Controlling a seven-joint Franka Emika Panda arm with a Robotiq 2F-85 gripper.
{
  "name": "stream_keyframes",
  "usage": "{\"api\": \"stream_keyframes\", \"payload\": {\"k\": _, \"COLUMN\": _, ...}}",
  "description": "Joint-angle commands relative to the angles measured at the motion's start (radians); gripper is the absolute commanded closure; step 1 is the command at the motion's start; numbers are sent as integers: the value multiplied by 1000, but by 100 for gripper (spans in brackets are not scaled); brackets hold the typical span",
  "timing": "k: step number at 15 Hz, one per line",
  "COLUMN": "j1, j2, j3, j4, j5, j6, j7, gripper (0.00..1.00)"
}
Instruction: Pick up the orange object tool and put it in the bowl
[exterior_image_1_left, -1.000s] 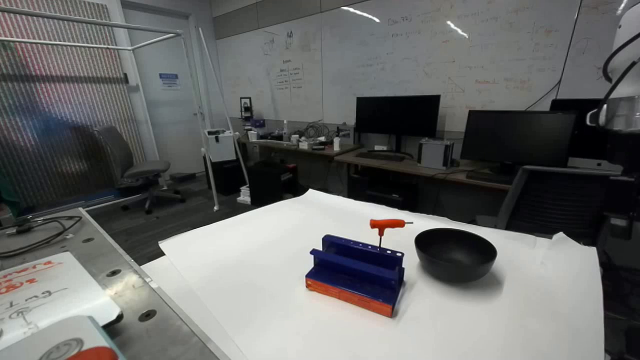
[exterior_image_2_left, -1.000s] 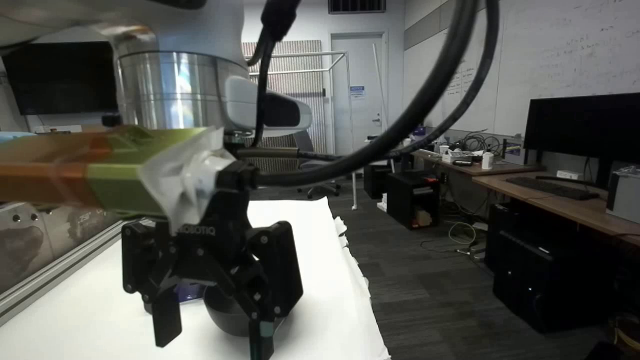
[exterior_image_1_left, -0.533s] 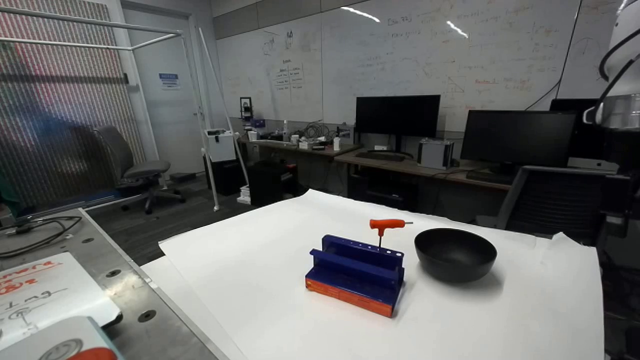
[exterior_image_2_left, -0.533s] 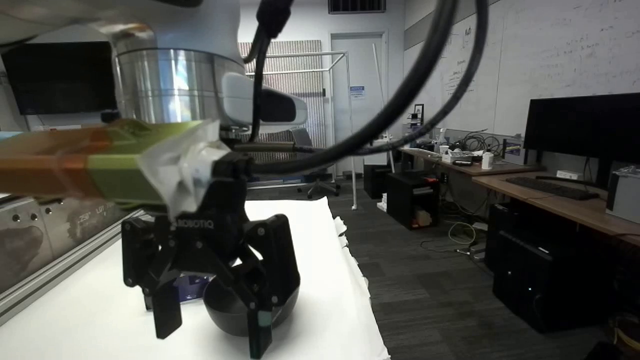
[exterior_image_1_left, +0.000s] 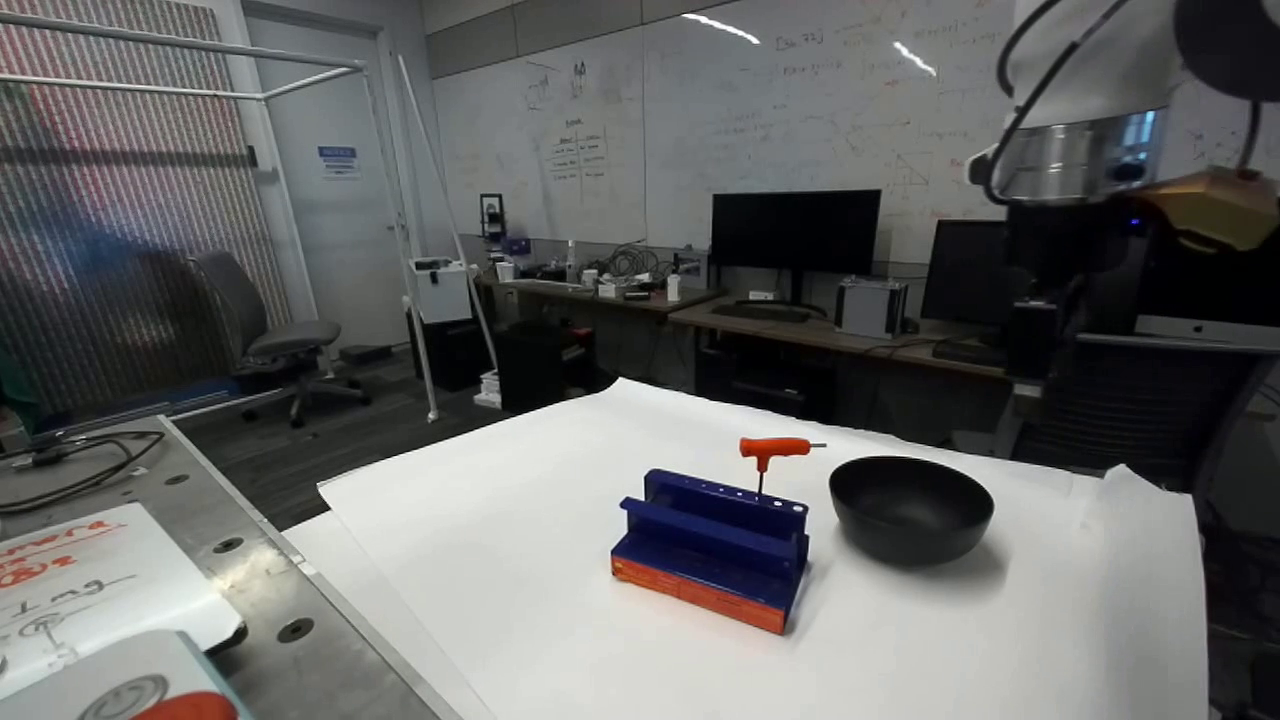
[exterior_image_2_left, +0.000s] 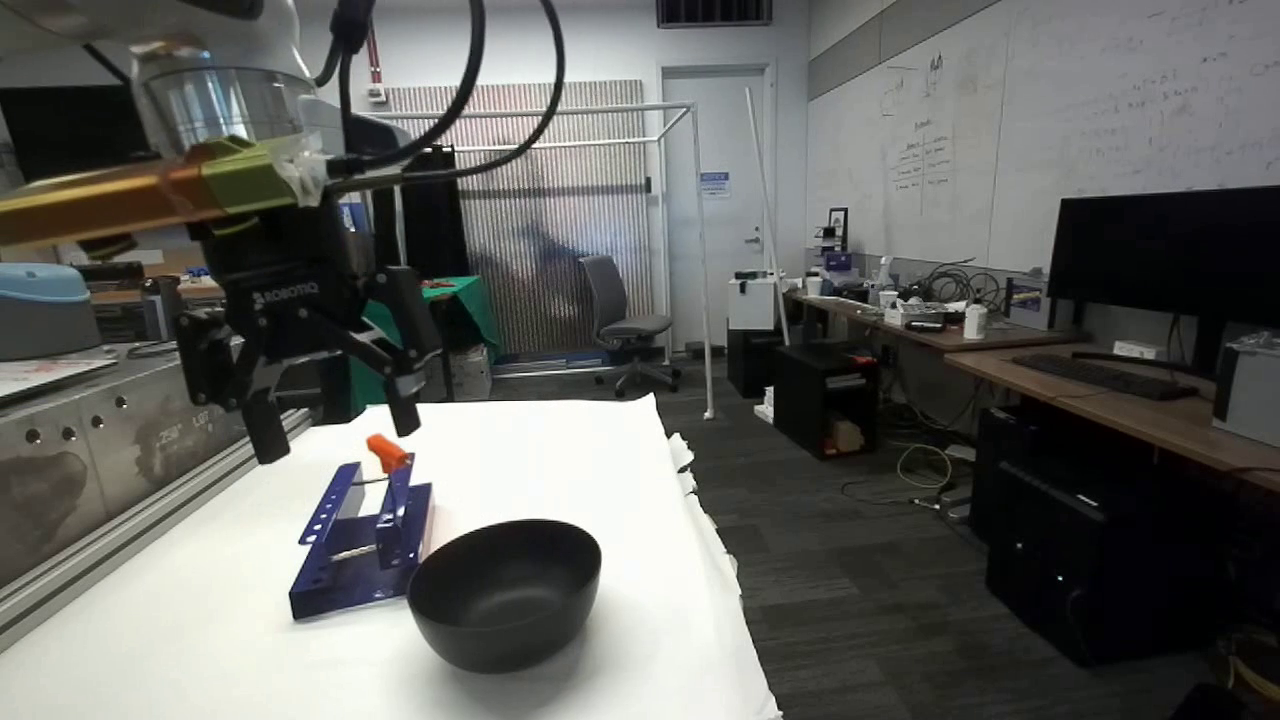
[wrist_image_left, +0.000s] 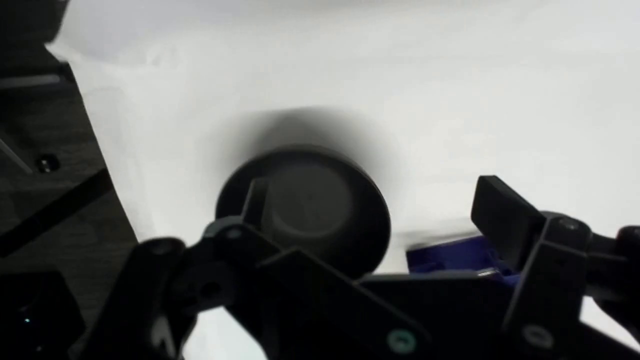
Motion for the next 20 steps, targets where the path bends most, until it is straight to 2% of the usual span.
{"api": "stream_keyframes", "payload": {"k": 1, "j1": 53, "j2": 246, "j3": 26, "j4": 239, "j5": -15, "j6": -25, "j7": -51, "gripper": 0}}
{"api": "stream_keyframes", "payload": {"k": 2, "j1": 53, "j2": 305, "j3": 44, "j4": 294, "j5": -20, "j6": -29, "j7": -68, "gripper": 0}}
{"api": "stream_keyframes", "payload": {"k": 6, "j1": 104, "j2": 518, "j3": 40, "j4": 516, "j5": -53, "j6": -47, "j7": -133, "gripper": 0}}
{"api": "stream_keyframes", "payload": {"k": 11, "j1": 120, "j2": 693, "j3": 30, "j4": 711, "j5": -44, "j6": -86, "j7": -241, "gripper": 0}}
{"api": "stream_keyframes", "payload": {"k": 15, "j1": 110, "j2": 768, "j3": 25, "j4": 802, "j5": -29, "j6": -155, "j7": -334, "gripper": 0}}
{"api": "stream_keyframes", "payload": {"k": 20, "j1": 108, "j2": 821, "j3": 18, "j4": 841, "j5": -35, "j6": -152, "j7": -386, "gripper": 0}}
